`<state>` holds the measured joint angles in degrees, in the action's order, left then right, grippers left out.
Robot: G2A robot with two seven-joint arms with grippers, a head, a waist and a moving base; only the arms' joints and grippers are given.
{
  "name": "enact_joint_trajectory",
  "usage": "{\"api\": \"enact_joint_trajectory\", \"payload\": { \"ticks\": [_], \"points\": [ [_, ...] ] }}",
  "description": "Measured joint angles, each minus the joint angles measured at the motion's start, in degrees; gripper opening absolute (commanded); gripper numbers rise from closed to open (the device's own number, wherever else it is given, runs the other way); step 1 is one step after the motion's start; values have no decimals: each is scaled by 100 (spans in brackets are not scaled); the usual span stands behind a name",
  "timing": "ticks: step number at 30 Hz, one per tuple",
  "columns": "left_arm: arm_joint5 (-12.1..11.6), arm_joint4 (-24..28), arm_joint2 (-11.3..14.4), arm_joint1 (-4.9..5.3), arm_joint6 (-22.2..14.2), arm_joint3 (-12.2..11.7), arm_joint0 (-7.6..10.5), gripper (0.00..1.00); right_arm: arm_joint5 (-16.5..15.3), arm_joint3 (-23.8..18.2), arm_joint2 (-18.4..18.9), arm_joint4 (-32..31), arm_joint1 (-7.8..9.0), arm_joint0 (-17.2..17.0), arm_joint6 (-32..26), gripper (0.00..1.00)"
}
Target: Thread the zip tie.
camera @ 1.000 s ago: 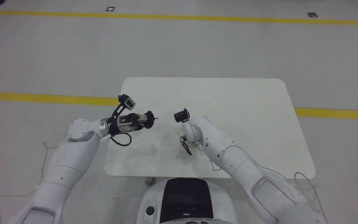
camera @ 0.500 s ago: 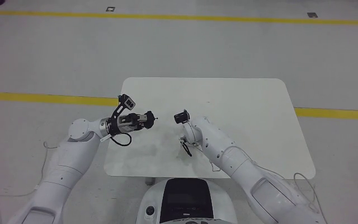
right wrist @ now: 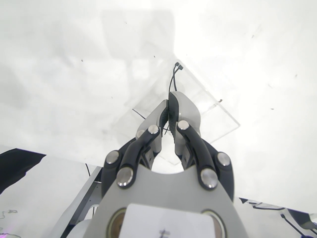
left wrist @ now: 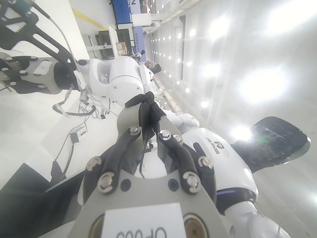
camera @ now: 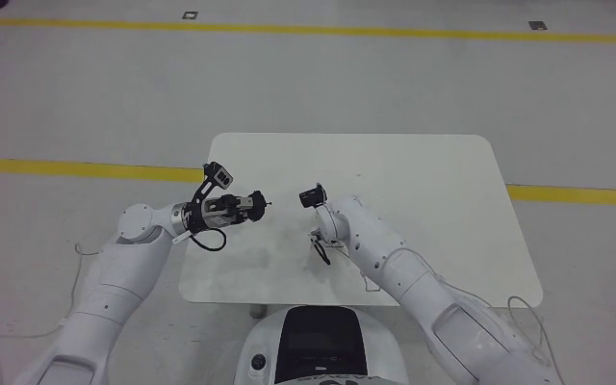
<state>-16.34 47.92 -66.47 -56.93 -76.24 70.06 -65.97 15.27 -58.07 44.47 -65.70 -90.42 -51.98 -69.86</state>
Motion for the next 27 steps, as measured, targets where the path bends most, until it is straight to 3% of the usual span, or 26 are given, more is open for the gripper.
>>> {"api": "enact_joint_trajectory", "payload": {
  "ticks": [7,14,27],
  "points": [
    [0,0,0,0,0,0,0,0,-164,-702,492,15,183,-277,-158,0],
    [0,0,0,0,0,0,0,0,-221,-1353,999,77,349,-758,49,0],
    [0,0,0,0,0,0,0,0,-173,-1925,1256,96,440,-1429,1239,0]
  ]
}}
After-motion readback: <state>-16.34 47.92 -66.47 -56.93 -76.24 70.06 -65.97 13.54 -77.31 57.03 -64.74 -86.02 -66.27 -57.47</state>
